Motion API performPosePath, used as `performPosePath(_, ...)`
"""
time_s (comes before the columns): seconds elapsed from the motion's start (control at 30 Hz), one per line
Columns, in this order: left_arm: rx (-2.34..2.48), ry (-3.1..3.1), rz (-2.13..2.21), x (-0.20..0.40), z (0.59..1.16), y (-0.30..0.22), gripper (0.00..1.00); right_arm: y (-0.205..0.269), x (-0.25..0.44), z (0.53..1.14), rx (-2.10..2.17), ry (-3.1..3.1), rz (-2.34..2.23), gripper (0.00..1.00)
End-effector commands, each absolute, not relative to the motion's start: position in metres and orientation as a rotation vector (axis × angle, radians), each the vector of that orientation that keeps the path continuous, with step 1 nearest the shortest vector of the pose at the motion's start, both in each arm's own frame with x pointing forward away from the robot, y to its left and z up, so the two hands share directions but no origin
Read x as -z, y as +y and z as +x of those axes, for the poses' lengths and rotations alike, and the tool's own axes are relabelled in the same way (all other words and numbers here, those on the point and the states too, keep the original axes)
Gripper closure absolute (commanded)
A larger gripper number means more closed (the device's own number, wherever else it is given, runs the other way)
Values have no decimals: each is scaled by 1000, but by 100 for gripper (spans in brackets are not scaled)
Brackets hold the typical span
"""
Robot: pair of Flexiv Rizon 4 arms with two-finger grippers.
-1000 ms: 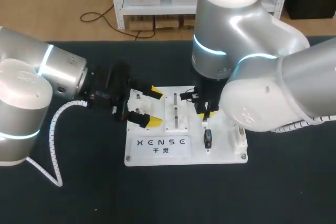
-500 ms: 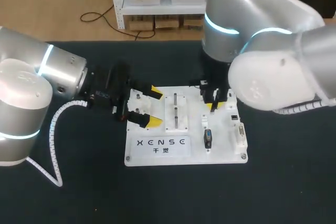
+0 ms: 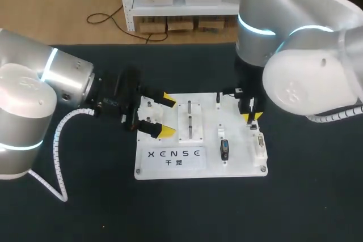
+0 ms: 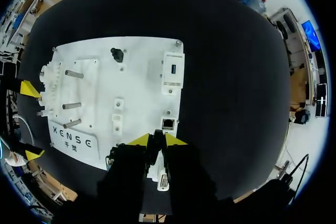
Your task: Insert the Ethernet cable into its matching sockets.
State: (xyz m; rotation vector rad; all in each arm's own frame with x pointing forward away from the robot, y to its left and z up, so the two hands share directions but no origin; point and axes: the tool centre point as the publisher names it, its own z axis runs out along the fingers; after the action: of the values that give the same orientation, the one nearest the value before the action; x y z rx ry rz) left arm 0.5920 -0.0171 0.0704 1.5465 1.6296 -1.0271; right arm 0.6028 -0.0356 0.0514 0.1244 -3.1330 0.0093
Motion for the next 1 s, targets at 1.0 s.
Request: performPosePath(1.0,1029,1628,1547,-69,593,-17,0,-50,-37,608,-27,-3141,110,100)
